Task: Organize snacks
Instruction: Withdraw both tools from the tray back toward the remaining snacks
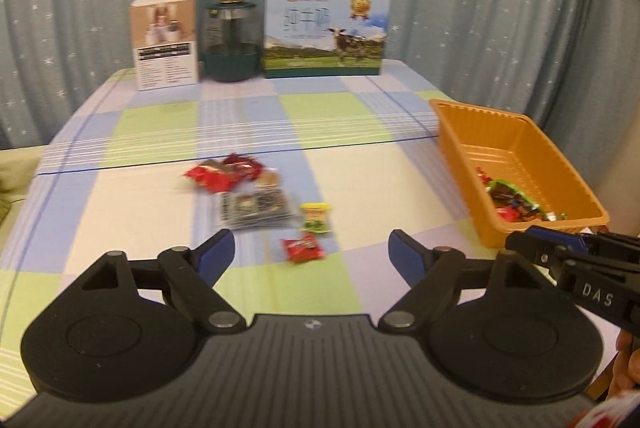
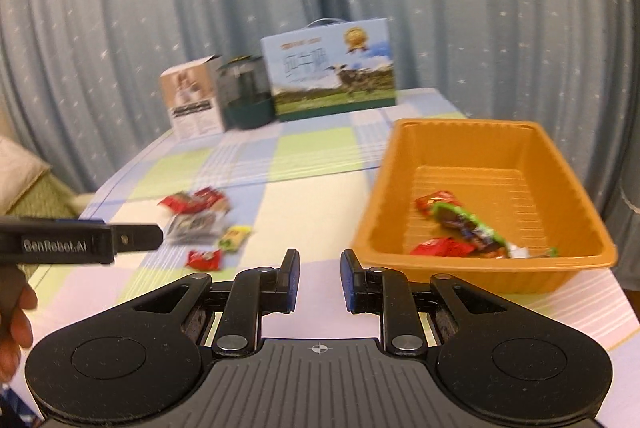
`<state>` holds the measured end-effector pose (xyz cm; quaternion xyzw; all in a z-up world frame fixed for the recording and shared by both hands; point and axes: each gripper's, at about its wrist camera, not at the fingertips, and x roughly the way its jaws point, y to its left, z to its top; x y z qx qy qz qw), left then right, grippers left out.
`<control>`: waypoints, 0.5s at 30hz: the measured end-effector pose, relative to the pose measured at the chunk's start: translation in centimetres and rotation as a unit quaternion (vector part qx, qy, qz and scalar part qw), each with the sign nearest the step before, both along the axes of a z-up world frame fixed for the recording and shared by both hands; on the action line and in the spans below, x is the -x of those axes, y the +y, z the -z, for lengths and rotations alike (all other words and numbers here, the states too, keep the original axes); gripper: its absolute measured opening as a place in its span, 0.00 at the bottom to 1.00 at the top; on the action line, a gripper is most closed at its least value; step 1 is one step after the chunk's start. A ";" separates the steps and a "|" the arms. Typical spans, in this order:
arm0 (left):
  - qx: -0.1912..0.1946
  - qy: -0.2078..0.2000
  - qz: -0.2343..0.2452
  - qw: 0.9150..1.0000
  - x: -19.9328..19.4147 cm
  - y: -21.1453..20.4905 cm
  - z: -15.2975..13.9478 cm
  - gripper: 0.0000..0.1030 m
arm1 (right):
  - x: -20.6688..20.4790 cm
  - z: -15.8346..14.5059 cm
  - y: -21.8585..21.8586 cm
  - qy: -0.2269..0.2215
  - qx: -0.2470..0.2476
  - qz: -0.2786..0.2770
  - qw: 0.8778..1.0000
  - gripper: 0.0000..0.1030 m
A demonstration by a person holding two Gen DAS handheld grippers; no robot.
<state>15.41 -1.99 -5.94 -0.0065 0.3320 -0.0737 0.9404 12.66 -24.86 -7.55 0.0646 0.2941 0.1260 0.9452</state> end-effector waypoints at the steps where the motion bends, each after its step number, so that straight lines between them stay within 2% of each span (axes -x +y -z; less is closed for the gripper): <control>1: -0.003 -0.002 -0.003 1.000 0.2 0.5 0.0 0.84 | 0.0 0.1 0.5 0.001 0.003 -0.005 1.000 0.23; 5: -0.014 -0.001 -0.019 1.000 0.6 2.2 0.3 0.84 | -0.1 0.5 1.6 0.003 0.010 -0.017 1.000 0.24; 6: -0.015 -0.001 -0.023 1.000 0.7 2.6 0.4 0.85 | 0.0 0.7 1.8 0.004 0.012 -0.019 1.000 0.28; 9: -0.015 -0.003 -0.035 0.999 1.0 3.7 0.6 0.88 | 0.1 0.8 2.1 0.002 0.007 -0.021 1.000 0.57; 15: -0.018 0.000 -0.025 1.000 0.6 4.9 1.1 0.90 | -0.1 0.7 2.9 0.006 0.016 -0.032 0.999 0.58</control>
